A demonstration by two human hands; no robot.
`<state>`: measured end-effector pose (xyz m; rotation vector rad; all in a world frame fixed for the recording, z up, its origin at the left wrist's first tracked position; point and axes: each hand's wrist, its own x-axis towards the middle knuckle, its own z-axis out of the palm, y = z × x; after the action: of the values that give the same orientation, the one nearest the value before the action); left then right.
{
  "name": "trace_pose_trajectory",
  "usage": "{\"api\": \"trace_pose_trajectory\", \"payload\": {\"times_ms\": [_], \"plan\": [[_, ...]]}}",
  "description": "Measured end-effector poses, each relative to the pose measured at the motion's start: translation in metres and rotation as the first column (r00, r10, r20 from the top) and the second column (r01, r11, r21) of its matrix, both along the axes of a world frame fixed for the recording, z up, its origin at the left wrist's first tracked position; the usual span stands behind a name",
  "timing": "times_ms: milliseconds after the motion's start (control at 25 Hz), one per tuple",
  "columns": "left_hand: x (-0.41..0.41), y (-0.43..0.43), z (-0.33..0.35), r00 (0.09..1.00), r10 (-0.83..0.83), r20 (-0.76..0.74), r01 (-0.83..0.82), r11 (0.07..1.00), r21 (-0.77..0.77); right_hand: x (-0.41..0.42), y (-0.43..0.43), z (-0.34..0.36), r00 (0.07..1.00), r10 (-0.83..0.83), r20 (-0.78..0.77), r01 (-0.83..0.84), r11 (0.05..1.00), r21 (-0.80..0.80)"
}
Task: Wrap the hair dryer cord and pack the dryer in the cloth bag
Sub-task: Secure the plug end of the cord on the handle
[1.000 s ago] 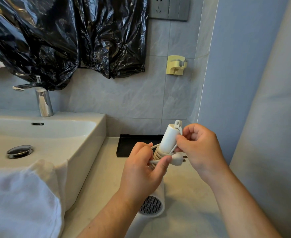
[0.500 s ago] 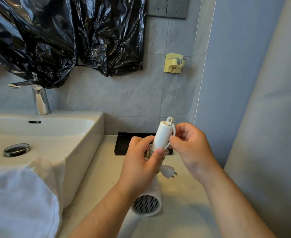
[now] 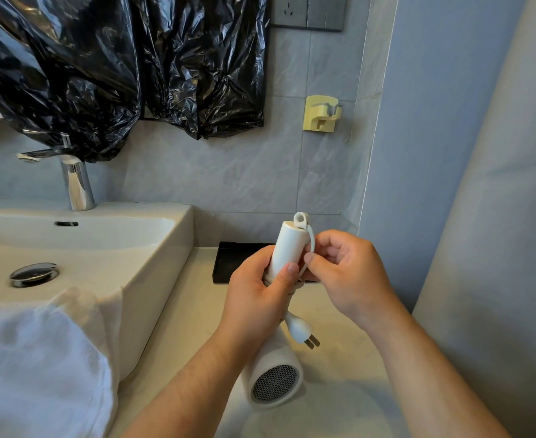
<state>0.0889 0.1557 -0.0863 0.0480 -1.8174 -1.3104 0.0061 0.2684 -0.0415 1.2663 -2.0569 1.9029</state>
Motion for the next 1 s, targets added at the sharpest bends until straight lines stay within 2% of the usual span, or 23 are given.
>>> {"api": "trace_pose_trajectory", "payload": {"times_ms": [200, 360, 440, 560, 640, 760, 1000], "plan": [[-0.002, 0.001, -0.001, 1.0, 0.008, -0.002, -0.008, 0.999, -0.032, -0.005, 0.0, -0.003, 0.989, -0.082, -0.12, 0.089, 0.994, 0.057], [0.0, 0.005, 0.0, 0.999, 0.028, -0.016, -0.029, 0.995, -0.096, -0.004, 0.001, -0.002, 0.94, -0.177, -0.29, 0.214, 0.972, 0.1], [0.003, 0.007, 0.002, 0.998, 0.054, -0.033, -0.058, 0.99, -0.131, -0.003, 0.001, -0.002, 0.936, -0.172, -0.308, 0.211, 0.973, 0.097], [0.004, 0.009, 0.001, 0.998, 0.048, -0.035, -0.051, 0.995, -0.087, -0.006, 0.002, -0.002, 0.99, 0.0, -0.14, 0.011, 0.997, 0.076], [0.004, 0.009, 0.0, 0.998, 0.047, -0.034, -0.05, 0.996, -0.074, -0.009, 0.005, 0.0, 0.987, 0.16, 0.01, -0.16, 0.987, 0.02], [0.002, 0.005, -0.003, 0.997, 0.066, -0.041, -0.07, 0.993, -0.094, -0.012, 0.009, -0.001, 0.92, 0.364, 0.145, -0.358, 0.931, -0.064], [0.0, 0.007, -0.006, 0.996, 0.038, -0.079, -0.048, 0.99, -0.131, -0.012, 0.008, 0.0, 0.751, 0.583, 0.31, -0.542, 0.813, -0.214]]}}
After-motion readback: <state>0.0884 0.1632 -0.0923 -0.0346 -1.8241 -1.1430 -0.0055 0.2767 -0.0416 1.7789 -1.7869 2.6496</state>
